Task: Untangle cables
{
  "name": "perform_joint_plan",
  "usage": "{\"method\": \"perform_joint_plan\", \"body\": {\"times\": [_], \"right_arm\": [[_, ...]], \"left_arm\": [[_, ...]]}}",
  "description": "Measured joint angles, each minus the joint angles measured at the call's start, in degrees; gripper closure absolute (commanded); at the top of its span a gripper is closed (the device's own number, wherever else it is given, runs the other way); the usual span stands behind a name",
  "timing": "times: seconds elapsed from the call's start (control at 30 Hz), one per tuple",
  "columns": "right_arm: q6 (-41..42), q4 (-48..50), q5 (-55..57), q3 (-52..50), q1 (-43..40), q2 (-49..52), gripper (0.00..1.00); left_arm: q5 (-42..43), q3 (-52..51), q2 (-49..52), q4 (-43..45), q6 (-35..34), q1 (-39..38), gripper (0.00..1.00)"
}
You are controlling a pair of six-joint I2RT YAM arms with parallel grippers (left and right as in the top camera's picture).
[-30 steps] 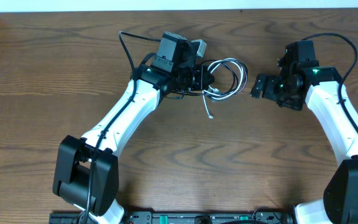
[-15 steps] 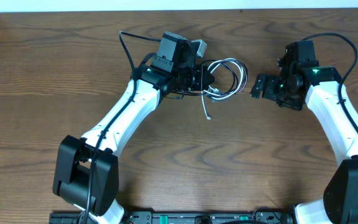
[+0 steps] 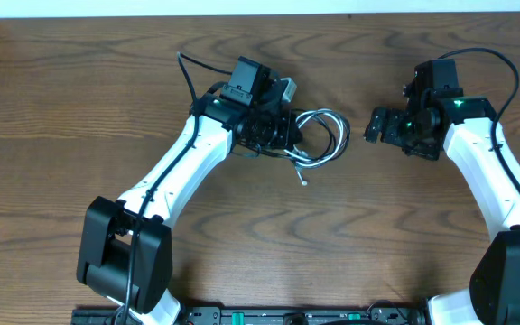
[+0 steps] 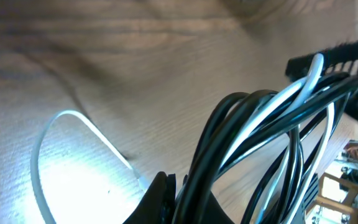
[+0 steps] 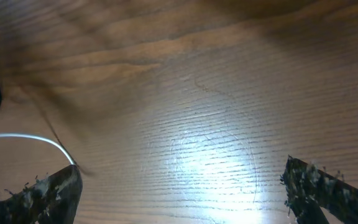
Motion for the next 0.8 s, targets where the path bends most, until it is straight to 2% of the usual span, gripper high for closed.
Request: {"method": "perform_joint_plan", "body": {"times": [0.13, 0.23, 0.57, 0.8], "right_arm": [[-0.02, 0.11, 0.02, 0.0, 0.0, 0.0, 0.01], [-0.02, 4.13, -0.31, 0.0, -0.02, 0.0, 0.01], [1.86, 8.2, -0.79, 0.0, 0.0, 0.0, 0.01], [4.94, 9.51, -8.22, 0.04, -0.02, 0.0, 0.01]], "left_arm": [[-0.13, 0.0, 0.0, -2.56, 1.27, 0.0, 0.92], [-0.24, 0.0, 0.0, -3.91, 3.17, 0.0, 0.92], [-0.26, 0.0, 0.0, -3.3, 6.64, 0.0, 0.93], [-6.1, 0.0, 0.0, -1.55, 6.73, 0.0, 0.92]]}}
